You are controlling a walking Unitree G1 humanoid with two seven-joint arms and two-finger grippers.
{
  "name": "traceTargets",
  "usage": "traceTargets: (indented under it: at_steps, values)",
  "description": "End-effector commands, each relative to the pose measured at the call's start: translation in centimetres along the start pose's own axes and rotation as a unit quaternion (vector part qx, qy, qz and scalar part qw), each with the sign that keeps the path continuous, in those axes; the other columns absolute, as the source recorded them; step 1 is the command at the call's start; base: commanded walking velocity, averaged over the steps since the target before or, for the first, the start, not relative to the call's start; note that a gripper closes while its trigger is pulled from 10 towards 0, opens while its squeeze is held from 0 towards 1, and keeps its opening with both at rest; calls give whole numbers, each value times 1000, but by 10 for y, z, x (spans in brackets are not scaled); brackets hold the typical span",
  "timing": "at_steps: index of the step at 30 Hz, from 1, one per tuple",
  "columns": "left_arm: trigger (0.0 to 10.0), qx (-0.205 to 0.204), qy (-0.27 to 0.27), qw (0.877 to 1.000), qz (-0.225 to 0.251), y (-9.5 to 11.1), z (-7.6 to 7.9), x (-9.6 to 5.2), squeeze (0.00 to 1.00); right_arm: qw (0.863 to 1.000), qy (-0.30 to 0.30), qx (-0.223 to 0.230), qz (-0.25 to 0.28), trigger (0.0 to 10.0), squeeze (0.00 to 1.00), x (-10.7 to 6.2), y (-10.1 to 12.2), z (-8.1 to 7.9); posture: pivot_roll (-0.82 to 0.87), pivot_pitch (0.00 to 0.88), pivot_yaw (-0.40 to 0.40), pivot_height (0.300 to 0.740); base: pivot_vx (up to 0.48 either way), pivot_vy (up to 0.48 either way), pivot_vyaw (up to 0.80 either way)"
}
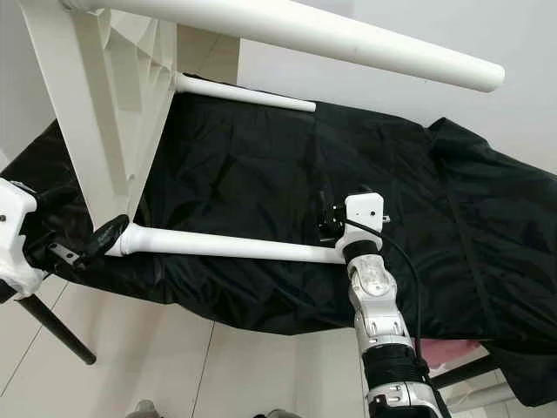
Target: Building children table
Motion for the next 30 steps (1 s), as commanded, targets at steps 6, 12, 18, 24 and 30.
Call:
traceTargets:
  at_steps: [6, 12, 18, 24, 30]
  values:
    - [10000, -24, -205, 978, -36, -16, 43, 5, 0, 999, 29, -22, -14, 10000, 0, 0, -5, 12, 75, 36, -135, 740, 0, 0, 0]
    - [10000, -28, -240, 969, -55, -34, 58, 20, 0, 997, 51, -37, -39, 10000, 0, -5, -13, 23, 57, 37, -118, 740, 0, 0, 0]
    - [10000, -28, -239, 969, -60, -41, 61, 30, 0, 996, 59, -34, -50, 10000, 0, -9, -16, 29, 37, 41, -105, 740, 0, 0, 0]
    - [10000, -15, -243, 967, -71, -48, 60, 34, 0, 993, 82, -39, -69, 10000, 0, -21, -22, 32, 20, 42, -90, 740, 0, 0, 0]
    - [10000, 4, -249, 965, -87, -56, 51, 34, 0, 988, 107, -36, -106, 10000, 0, -42, -36, 34, 9, 41, -84, 740, 0, 0, 0]
Point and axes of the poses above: a point about 5 cm out from each wrist's last joint towards the gripper, its own x axis pointing out of the wrist towards the gripper, its own y axis along the axis of the wrist's last joint, z = x × y, the point moved 1 cm from there along x, pointing out of the wrist towards the gripper, and after that the axes turned 3 degrees about x, right-handed, at the moved point
